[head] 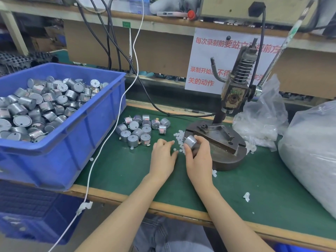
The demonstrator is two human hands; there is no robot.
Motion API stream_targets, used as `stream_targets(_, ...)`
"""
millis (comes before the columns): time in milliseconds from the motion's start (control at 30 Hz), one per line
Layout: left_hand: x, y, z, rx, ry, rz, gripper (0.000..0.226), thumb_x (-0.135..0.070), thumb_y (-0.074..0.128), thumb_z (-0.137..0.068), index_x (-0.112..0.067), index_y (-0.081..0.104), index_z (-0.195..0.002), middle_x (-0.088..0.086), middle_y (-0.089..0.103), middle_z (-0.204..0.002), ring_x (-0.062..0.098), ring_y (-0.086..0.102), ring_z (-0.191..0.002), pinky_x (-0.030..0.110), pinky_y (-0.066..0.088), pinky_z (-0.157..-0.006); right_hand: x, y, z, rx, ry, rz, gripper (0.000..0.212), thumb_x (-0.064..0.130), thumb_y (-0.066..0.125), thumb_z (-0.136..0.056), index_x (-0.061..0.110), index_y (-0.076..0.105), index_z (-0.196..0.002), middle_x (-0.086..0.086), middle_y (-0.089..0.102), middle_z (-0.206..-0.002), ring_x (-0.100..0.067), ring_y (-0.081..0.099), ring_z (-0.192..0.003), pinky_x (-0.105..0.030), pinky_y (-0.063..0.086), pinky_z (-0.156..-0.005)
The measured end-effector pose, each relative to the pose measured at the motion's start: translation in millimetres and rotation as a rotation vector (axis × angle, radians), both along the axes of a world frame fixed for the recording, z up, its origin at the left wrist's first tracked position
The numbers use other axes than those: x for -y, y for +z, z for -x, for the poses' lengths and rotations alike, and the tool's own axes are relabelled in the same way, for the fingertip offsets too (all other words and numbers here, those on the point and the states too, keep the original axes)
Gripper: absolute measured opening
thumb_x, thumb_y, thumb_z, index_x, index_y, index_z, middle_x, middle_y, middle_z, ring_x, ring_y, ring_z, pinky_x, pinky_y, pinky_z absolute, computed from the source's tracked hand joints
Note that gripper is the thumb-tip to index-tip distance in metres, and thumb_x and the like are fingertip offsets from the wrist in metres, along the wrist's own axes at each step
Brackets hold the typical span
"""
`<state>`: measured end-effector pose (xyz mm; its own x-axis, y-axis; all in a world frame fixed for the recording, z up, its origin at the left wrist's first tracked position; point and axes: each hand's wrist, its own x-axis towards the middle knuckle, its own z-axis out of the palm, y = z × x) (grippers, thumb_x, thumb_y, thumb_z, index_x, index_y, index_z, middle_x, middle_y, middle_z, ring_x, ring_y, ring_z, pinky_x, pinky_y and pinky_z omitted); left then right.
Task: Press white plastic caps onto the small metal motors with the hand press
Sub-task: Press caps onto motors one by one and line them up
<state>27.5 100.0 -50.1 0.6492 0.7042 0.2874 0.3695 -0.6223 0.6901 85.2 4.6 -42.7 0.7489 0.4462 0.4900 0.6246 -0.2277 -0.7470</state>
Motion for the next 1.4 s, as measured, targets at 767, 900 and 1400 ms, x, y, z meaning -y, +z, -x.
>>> stream_targets(767,3.6,3.4,34.9,-0.029,-0.176,-0.102,0.005,-0.010,0.061,-0.085,-0.010,0.058,-0.082,-0.006,0.046,-0.082,0.018,0.044,-0.086,0.023,0.034,-0.078,-1.2,-1.7,4.5,0.097,0.162,0.283,0.043,0.034,0.034,-0.097,0.031,0.036,-0.141,0.009,0.047,-0.094,-0.010,0.048,-0.083,-0.027,0.032,-0.068)
stream_targets(900,4.8,3.7,37.4,0.001,-0.191,-0.107,0.013,-0.006,0.061,-0.084,-0.012,0.054,-0.076,-0.014,0.040,-0.073,0.014,0.039,-0.079,0.019,0.027,-0.070,-1.8,-2.2,2.2,0.076,0.166,0.270,0.047,0.035,0.039,-0.097,0.030,0.033,-0.143,0.011,0.046,-0.089,-0.003,0.041,-0.081,-0.023,0.030,-0.069)
stream_targets(1400,1.9,8.4,46.5,0.260,-0.047,0.361,0.020,-0.008,0.052,-0.092,-0.020,0.060,-0.078,-0.010,0.061,-0.069,0.002,0.057,-0.069,0.008,0.040,-0.063,-3.5,-3.6,-1.6,0.112,0.336,0.443,0.043,0.025,0.032,-0.102,0.014,0.035,-0.143,0.007,0.039,-0.096,-0.016,0.049,-0.101,-0.014,0.026,-0.079)
